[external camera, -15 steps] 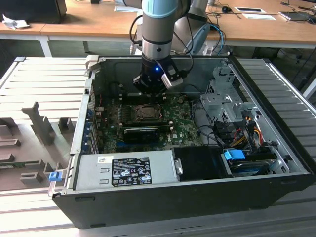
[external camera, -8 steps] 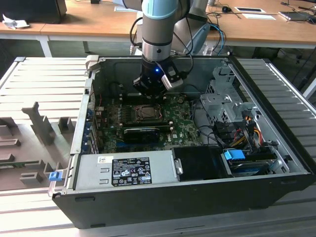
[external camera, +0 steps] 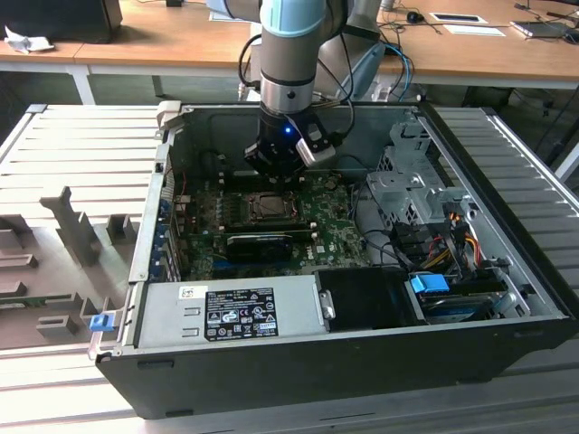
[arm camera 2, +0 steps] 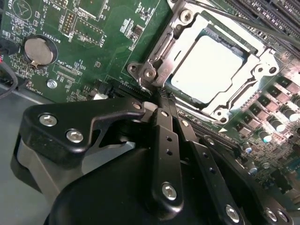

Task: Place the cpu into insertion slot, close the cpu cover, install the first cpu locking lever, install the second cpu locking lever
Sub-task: 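Install the first cpu locking lever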

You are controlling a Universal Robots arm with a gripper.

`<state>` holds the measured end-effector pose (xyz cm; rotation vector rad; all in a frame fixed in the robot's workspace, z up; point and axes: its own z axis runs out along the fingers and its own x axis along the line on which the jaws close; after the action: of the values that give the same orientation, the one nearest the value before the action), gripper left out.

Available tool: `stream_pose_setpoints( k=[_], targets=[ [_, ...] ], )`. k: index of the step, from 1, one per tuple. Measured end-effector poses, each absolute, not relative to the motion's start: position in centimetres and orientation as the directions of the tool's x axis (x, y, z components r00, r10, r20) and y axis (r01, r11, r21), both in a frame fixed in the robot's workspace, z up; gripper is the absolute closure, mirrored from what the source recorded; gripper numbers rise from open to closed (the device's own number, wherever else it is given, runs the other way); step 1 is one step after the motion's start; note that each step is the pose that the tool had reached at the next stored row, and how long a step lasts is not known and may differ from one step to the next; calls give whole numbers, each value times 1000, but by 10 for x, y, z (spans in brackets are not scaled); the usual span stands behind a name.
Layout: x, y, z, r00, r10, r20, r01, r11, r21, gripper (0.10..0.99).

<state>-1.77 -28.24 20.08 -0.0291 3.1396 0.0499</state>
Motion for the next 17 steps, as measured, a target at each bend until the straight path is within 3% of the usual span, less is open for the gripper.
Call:
stream_pose_setpoints(
  k=[8,17],
  targets=[
    [-17,-282,221,-1000,-19,-2,-19,999,33,980],
    [-17,-285,221,-1000,-19,-2,-19,999,33,980]
  ],
)
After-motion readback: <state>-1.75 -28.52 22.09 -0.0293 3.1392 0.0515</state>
